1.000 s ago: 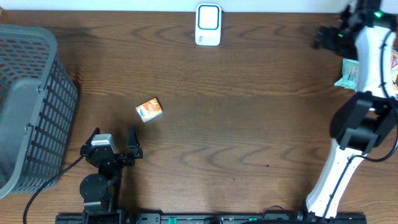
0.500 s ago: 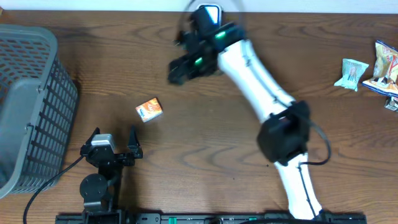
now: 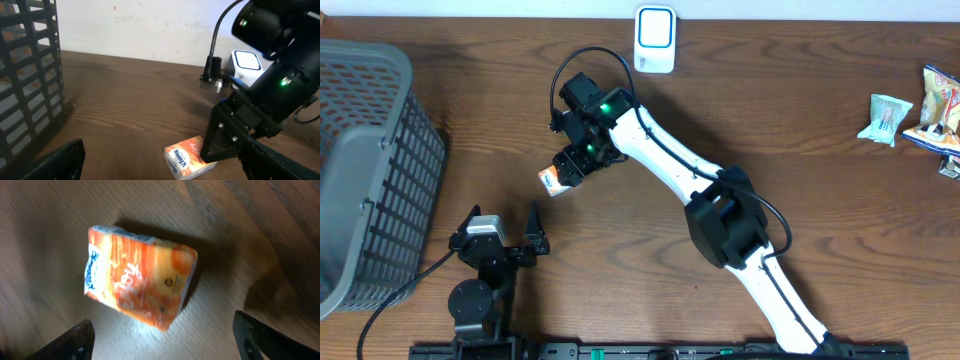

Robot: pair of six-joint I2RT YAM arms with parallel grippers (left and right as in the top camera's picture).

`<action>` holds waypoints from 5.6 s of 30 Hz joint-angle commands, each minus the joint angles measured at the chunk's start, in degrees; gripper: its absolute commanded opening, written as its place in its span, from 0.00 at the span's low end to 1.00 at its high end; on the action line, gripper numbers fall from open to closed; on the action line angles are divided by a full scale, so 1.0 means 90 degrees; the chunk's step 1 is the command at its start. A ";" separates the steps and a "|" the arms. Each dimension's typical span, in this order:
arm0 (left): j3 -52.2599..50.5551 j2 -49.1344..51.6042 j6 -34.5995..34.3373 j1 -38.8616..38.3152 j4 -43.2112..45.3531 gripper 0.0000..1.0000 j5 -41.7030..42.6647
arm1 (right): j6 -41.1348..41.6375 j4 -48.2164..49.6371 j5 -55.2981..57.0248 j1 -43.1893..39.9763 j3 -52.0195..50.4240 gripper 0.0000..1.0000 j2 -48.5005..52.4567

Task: Scan the item barcode
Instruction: 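Reach the right gripper to the orange Kleenex box and grasp it, then lift the Kleenex box and carry it toward the scanner, then hold the Kleenex box in front of the white scanner, then move the box to the right table edge and release it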

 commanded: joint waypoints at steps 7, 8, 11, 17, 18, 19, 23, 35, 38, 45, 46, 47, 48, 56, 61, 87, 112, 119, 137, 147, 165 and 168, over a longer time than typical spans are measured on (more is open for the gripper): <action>-0.0172 -0.0029 0.0083 -0.0015 -0.0102 0.98 0.0017 | 0.0352 0.0461 -0.0748 0.0063 -0.0010 0.63 0.0731; -0.0172 -0.0029 0.0083 -0.0015 -0.0102 0.98 0.0017 | 0.0347 0.0478 -0.0746 0.0063 -0.0010 0.60 0.0760; -0.0172 -0.0029 0.0083 -0.0015 -0.0102 0.98 0.0017 | 0.0100 0.0318 -0.0294 0.0080 -0.0010 0.15 0.0843; -0.0172 -0.0029 0.0083 -0.0015 -0.0102 0.98 0.0017 | -0.1253 0.0056 -0.0403 0.0056 -0.0007 0.01 0.0840; -0.0172 -0.0029 0.0083 -0.0015 -0.0100 0.98 0.0017 | -0.1751 -0.0019 -0.0607 0.0027 -0.0007 0.01 0.0806; -0.0172 -0.0029 0.0083 -0.0015 -0.0102 0.98 0.0017 | -0.2305 -0.0138 -0.0789 -0.0027 -0.0005 0.01 0.0772; -0.0172 -0.0027 0.0083 -0.0015 -0.0102 0.98 0.0017 | -0.3825 -0.0685 -0.1797 -0.0408 0.0007 0.01 0.0444; -0.0172 0.0007 0.0083 -0.0015 -0.0102 0.98 0.0017 | -1.0414 -0.4143 -0.5425 -0.2008 -0.0049 0.01 -0.0049; -0.0172 0.0007 0.0083 -0.0015 -0.0100 0.98 0.0017 | -1.0795 -0.4146 -0.5506 -0.2093 -0.0046 0.01 -0.0117; -0.0172 0.0007 0.0083 -0.0015 -0.0102 0.98 0.0017 | -1.0909 -0.4126 -0.5299 -0.2283 -0.0046 0.01 -0.1226; -0.0172 0.0007 0.0083 -0.0015 -0.0102 0.98 0.0017 | -1.0875 -0.4126 -0.5299 -0.2339 -0.0046 0.01 -0.1355; -0.0172 0.0007 0.0083 -0.0015 -0.0102 0.98 0.0017 | -1.0790 -0.4126 -0.5268 -0.2433 -0.0046 0.01 -0.1535; -0.0172 0.0007 0.0083 -0.0015 -0.0102 0.98 0.0017 | -1.0707 -0.4126 -0.5192 -0.2548 -0.0046 0.01 -0.1741; -0.0172 0.0007 0.0083 -0.0015 -0.0102 0.98 0.0017 | -1.0870 -0.4126 -0.4461 -0.2735 -0.0442 0.01 -0.2790; -0.0172 0.0007 0.0083 -0.0015 -0.0102 0.98 0.0017 | -1.1390 -0.4124 -0.4466 -0.2732 -0.1069 0.01 -0.2924; -0.0172 0.0007 0.0083 -0.0015 -0.0102 0.98 0.0017 | 0.4439 0.2001 -0.4085 -0.3184 -0.1285 0.01 -0.2506; -0.0172 0.0007 0.0083 -0.0015 -0.0100 0.98 0.0017 | 1.0343 0.8927 -0.2242 -0.3407 -0.1190 0.02 0.0690; -0.0172 0.0007 0.0083 -0.0015 -0.0102 0.98 0.0017 | 0.7473 0.8391 -0.2565 -0.3779 -0.0913 0.02 -0.0041; -0.0172 0.0007 0.0083 -0.0015 -0.0102 0.98 0.0017 | 0.2953 0.1265 0.4211 -0.5768 -0.1234 0.01 -0.1435; -0.0172 0.0007 0.0083 -0.0015 -0.0102 0.98 0.0017 | 0.3111 0.1039 0.4665 -0.6149 -0.1236 0.48 -0.1421; -0.0172 0.0007 0.0083 -0.0015 -0.0102 0.98 0.0017 | 0.2545 -0.2467 0.2669 -0.5574 -0.1239 0.99 -0.6064; -0.0172 0.0007 0.0083 -0.0015 -0.0100 0.98 0.0017 | 0.2543 -0.3286 0.2436 -0.5479 -0.1239 0.99 -0.6662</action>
